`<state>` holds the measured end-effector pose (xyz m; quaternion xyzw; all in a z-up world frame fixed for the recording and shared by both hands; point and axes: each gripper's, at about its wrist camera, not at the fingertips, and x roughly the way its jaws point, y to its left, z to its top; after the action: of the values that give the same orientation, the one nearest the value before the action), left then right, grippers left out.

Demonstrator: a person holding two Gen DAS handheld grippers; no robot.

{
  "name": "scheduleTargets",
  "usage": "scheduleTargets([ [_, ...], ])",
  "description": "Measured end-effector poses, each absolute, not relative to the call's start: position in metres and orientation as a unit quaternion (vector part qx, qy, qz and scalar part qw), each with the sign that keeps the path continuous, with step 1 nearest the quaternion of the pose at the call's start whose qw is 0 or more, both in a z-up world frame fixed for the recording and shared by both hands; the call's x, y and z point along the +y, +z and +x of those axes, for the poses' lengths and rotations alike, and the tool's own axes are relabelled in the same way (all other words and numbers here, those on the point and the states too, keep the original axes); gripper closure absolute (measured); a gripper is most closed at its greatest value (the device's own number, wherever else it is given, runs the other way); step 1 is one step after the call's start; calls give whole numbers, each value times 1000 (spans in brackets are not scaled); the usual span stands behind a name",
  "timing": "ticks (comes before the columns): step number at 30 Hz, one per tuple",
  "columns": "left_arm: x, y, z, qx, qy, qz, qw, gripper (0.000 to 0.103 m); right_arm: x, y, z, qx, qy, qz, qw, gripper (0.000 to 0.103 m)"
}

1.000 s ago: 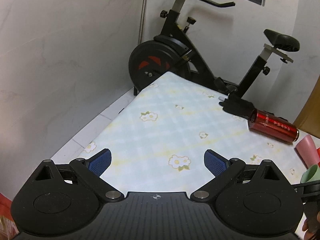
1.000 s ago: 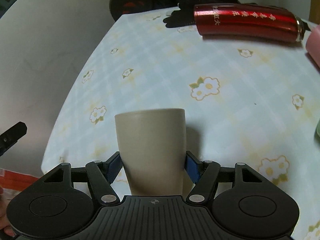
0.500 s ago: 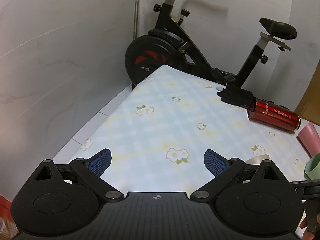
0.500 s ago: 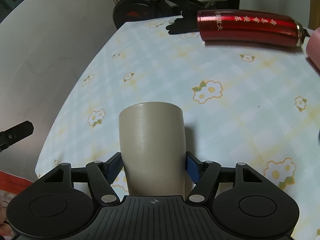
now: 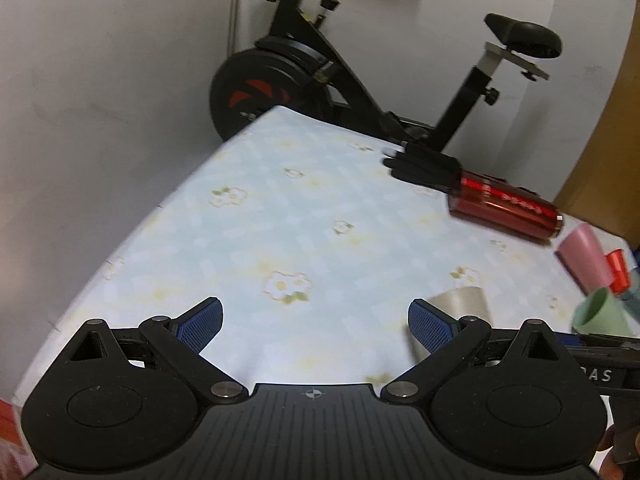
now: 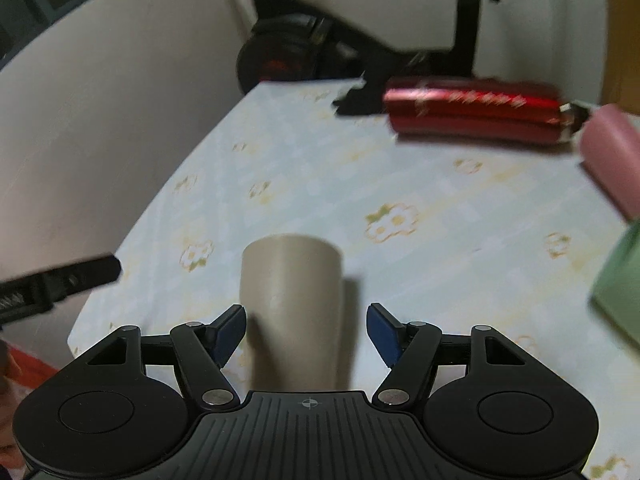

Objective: Flip cup upright
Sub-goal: 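Carry the beige cup with the right gripper toward the left gripper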

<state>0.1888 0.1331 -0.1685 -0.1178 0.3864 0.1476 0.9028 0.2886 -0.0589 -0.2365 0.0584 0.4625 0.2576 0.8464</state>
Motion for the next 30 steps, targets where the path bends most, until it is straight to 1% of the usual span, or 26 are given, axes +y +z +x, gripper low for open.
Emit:
scheduleTargets([
  [2, 129, -170, 191, 385, 137, -133, 903, 3, -70, -228, 281, 441, 244, 50, 862, 38],
  [5, 121, -173, 196, 388, 126, -137, 903, 3, -89, -220, 269, 412, 225, 44, 882, 27],
  [11, 99, -178, 207, 391, 108, -128, 905, 3, -123, -205, 254, 363, 207, 27, 908, 26],
  [13, 91, -180, 212, 393, 101, -126, 905, 3, -134, -202, 251, 355, 201, 31, 912, 25],
  [14, 89, -181, 214, 394, 97, -126, 905, 3, -140, -201, 250, 352, 197, 36, 914, 20],
  [15, 85, -182, 216, 395, 93, -126, 905, 3, -145, -201, 250, 350, 193, 41, 916, 10],
  [16, 82, -183, 218, 398, 90, -126, 904, 3, -150, -201, 248, 346, 192, 47, 917, 8],
  [23, 62, -196, 242, 424, 64, -101, 898, 3, -172, -203, 241, 333, 180, 66, 923, 9],
  [24, 60, -198, 245, 425, 62, -98, 898, 5, -174, -204, 241, 333, 176, 67, 924, 9],
  [25, 58, -200, 247, 425, 60, -99, 898, 10, -177, -206, 241, 334, 172, 68, 924, 9],
  [30, 49, -215, 261, 450, 61, -105, 885, 12, -184, -212, 244, 342, 154, 72, 924, 9],
])
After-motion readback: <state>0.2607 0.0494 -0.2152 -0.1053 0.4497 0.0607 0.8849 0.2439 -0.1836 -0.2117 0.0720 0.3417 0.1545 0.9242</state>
